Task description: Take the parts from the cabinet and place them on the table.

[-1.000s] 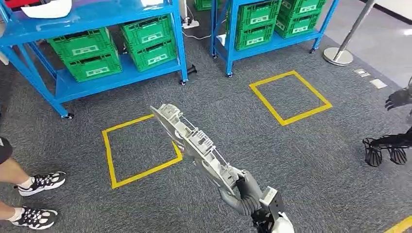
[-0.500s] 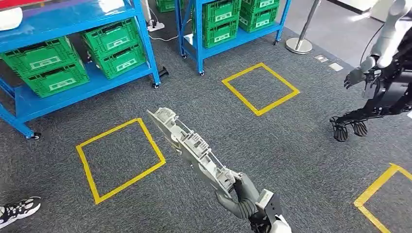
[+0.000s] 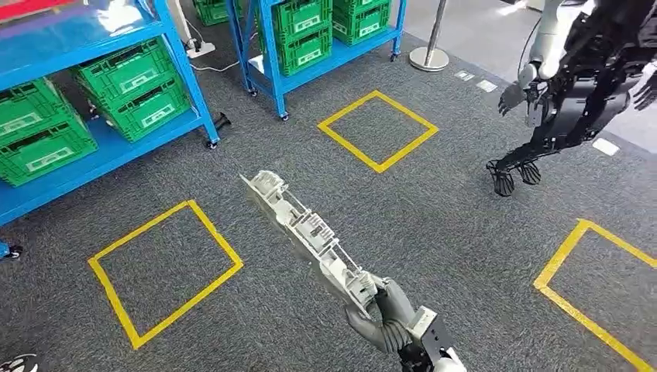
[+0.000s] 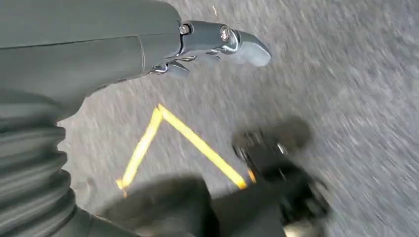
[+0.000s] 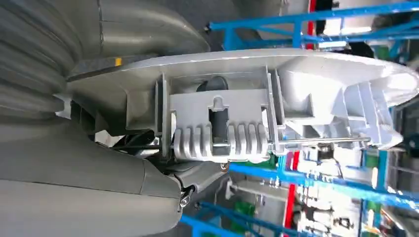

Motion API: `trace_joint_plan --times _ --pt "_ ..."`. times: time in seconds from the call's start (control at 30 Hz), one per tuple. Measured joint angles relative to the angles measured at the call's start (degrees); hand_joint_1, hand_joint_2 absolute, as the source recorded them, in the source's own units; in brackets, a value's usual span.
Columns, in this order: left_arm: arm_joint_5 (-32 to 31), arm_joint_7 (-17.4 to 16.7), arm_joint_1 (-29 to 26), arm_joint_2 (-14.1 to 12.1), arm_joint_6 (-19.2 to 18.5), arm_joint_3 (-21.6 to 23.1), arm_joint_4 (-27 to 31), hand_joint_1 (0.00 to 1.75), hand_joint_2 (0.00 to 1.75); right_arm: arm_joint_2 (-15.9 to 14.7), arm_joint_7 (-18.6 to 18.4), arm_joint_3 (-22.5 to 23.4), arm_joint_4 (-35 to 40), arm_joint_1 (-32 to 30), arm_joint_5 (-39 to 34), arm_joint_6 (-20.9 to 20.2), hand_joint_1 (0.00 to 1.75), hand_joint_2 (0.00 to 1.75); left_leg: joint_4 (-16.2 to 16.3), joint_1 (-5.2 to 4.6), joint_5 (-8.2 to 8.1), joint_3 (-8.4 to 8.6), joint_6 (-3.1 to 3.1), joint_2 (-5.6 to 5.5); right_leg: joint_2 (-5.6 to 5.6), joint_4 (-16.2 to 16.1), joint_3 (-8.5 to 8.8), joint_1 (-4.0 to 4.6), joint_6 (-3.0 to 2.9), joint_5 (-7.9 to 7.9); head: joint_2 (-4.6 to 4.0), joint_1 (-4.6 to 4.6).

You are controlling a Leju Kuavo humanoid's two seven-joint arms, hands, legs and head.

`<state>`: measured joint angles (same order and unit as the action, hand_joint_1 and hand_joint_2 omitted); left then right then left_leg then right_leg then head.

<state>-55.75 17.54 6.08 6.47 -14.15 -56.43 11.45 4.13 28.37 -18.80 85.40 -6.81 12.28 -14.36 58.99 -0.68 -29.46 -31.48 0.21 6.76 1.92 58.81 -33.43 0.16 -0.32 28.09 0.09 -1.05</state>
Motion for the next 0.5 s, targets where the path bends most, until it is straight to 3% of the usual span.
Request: trace_joint_plan --times 0.03,0.07,0.1,0.17,0.2,0.23,0.27,0.3,0.33,0.37,0.4,0.5 --pt "1.5 1.2 0.0 -0.1 -2.1 -0.7 0.0 0.0 1.75 0.0 -0.1 0.0 0.7 -0.3 0.0 0.0 1.75 1.75 0.5 0.17 -0.37 -0.33 -0.53 -1.0 -0.49 -0.5 0.31 -0.7 -0.36 -0.59 0.0 -0.02" --pt "3.0 2.8 0.0 -0.1 -4.7 -1.4 0.0 0.0 1.75 0.0 -0.2 0.2 1.2 -0.3 -0.1 0.0 1.75 1.75 1.7 0.22 -1.5 -0.66 -1.02 -3.71 -0.98 -0.7 0.24 -0.78 -0.47 -0.76 0.0 0.24" --pt "4.3 3.9 0.0 -0.1 -6.9 -2.1 0.0 0.0 1.75 0.0 -0.4 0.2 1.5 -0.2 -0.2 -0.1 1.75 1.75 4.8 0.48 -3.7 -1.97 -1.24 -5.38 -1.41 -0.7 0.04 -0.83 -0.68 -0.91 0.0 0.42" --pt "7.0 4.9 0.0 -0.1 -11.6 -3.8 -0.1 0.0 1.75 0.0 -0.6 0.8 1.8 -0.2 -0.6 -0.2 1.75 1.75 14.0 0.9 -8.16 -6.02 -1.66 -6.36 -2.69 -0.6 -0.25 -0.83 -0.71 -1.04 0.0 0.61" --pt "7.7 5.0 0.0 -0.1 -12.9 -4.8 -0.1 0.0 1.75 0.0 -0.7 1.2 1.8 -0.3 -0.7 -0.4 1.75 1.75 16.7 1.04 -8.72 -7.18 -1.83 -6.38 -3.33 -0.6 -0.31 -0.85 -0.61 -1.11 0.0 0.61" --pt "8.2 5.1 0.0 0.0 -13.4 -5.5 -0.1 0.0 1.75 0.0 -0.7 1.6 1.8 -0.3 -0.7 -0.6 1.75 1.75 16.6 1.22 -7.88 -7.06 -1.96 -6.39 -4.06 -0.6 -0.29 -0.93 -0.5 -1.19 0.0 0.59" --pt "8.7 5.7 0.1 0.0 -14.1 -6.1 -0.1 0.0 1.75 0.0 -0.8 1.7 1.8 -0.3 -0.6 -0.6 1.75 1.75 14.2 1.39 -5.9 -5.87 -2.09 -6.43 -4.77 -0.5 -0.3 -1.06 -0.33 -1.28 0.0 0.61" --pt "9.4 7.0 0.2 -0.1 -15.1 -6.6 -0.1 0.0 1.75 0.0 -0.7 1.9 1.8 -0.3 -0.3 -0.4 1.75 1.75 10.0 1.62 -3.34 -3.79 -2.24 -6.7 -5.54 -0.4 -0.31 -1.25 -0.1 -1.33 0.0 0.61" --pt "10.1 8.7 0.3 0.0 -16.2 -7.3 -0.1 0.0 1.75 0.0 -0.6 2.0 1.9 -0.3 0.0 0.1 1.75 1.75 4.5 1.99 -0.71 -1.12 -2.47 -7.9 -6.27 -0.2 -0.33 -1.48 0.29 -1.29 0.0 0.61" --pt "11.1 9.8 0.5 0.2 -17.7 -7.9 -0.1 0.0 1.75 0.0 -0.5 2.1 2.1 -0.3 0.3 0.2 1.75 1.75 1.1 2.43 -0.87 0.57 -2.71 -11.0 -6.8 0.0 -0.59 -1.54 0.82 -1.25 0.0 0.63" --pt "12.4 10.2 0.8 0.4 -20.2 -8.6 -0.2 0.0 1.75 0.0 -0.5 2.1 2.5 -0.3 0.4 0.3 1.75 1.75 0.3 2.13 -1.06 0.5 -2.28 -11.65 -7.47 0.5 -1.11 -1.47 1.36 -1.33 0.0 0.88" --pt "16.3 12.3 1.6 0.8 -27.6 -11.1 -0.2 0.0 1.75 0.0 -0.5 2.6 3.4 -0.4 0.2 0.2 1.75 1.75 0.7 1.55 -0.73 0.34 -0.7 -9.84 -9.03 -0.4 -1.65 -1.97 2.83 -2.29 0.0 0.72"
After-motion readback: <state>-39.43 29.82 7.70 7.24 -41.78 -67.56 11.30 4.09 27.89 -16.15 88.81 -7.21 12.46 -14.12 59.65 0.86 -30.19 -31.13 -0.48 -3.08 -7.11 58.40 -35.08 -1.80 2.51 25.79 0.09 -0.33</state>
